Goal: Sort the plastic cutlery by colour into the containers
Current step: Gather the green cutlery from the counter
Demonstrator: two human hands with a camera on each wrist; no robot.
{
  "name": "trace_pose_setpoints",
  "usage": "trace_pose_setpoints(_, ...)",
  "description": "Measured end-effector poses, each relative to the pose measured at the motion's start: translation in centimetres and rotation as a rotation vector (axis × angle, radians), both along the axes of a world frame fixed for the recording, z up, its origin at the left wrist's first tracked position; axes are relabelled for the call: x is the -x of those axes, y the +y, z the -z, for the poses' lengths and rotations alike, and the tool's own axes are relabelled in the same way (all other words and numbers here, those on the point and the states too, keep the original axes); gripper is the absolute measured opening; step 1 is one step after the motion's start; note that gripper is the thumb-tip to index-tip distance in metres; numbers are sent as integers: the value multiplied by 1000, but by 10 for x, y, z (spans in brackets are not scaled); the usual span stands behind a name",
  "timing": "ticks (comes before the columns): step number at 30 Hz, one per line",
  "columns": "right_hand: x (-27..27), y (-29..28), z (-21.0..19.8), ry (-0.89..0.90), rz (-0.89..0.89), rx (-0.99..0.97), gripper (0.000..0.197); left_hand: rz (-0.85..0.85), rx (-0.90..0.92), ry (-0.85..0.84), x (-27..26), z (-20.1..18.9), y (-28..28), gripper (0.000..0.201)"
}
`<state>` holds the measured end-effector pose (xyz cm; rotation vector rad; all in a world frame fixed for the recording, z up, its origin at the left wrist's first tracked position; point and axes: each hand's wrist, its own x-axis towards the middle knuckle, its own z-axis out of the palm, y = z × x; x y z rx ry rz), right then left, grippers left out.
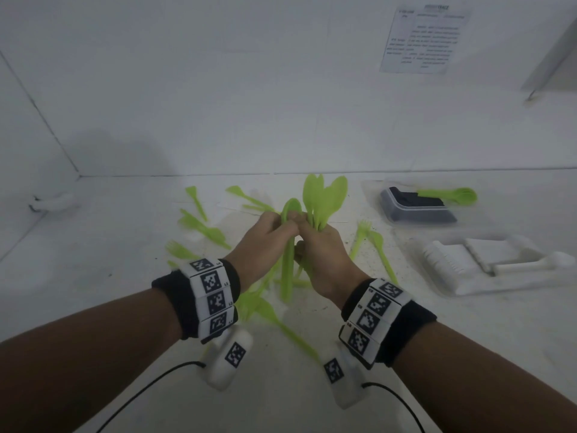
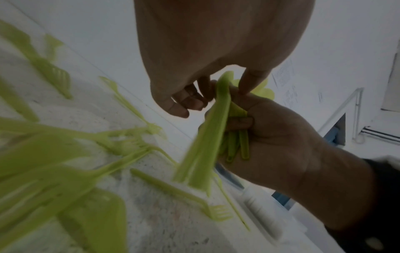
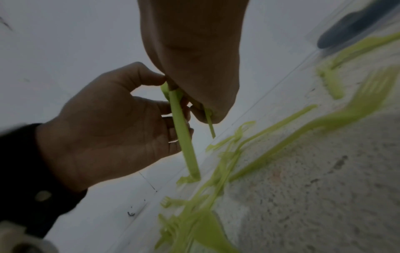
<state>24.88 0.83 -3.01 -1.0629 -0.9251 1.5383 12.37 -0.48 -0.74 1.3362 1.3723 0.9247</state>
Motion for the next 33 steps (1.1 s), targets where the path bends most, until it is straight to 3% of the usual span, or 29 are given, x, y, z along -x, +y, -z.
trace_pose_setpoints(5,-5,1,1,92,-76,38,25,12,16,-140,-2,-2,0,22)
trace_pose_setpoints(8,-8,2,-1,135,-123,73,41,21,-6,-159,-3,0,0,23)
trace_pose_setpoints(11,-13,3,-2,117,-164,125,51,-30,-33,-126,-3,2,-1,36)
trace_pose_setpoints(13,-14,2,-4,115,-204,150,47,-101,-37,-143,-3,5,1,40)
trace_pose_setpoints(16,-18,1,-3,173,-112,177,30,-235,-64,-145,1,12,10,28)
trace_pose_setpoints(19,-24,-1,1,96,-32,122,19,-309,-84,-148,4,14,17,12)
trace_pose_setpoints(23,-26,-7,3,-50,-82,-10,15,-263,5,-185,-5,7,20,6)
trace_pose_setpoints(24,-24,-9,3,-108,-98,-64,17,-246,47,-207,-9,4,19,11)
trace_pose_setpoints(27,-18,-14,3,-281,-181,-182,19,-183,162,-322,-22,2,18,63)
trace_pose_setpoints(29,-15,-15,3,-311,-205,-196,20,-182,173,-397,-26,3,19,73)
trace_pose_setpoints(33,-18,-15,3,-375,-136,-190,19,-214,103,-353,-24,4,20,41)
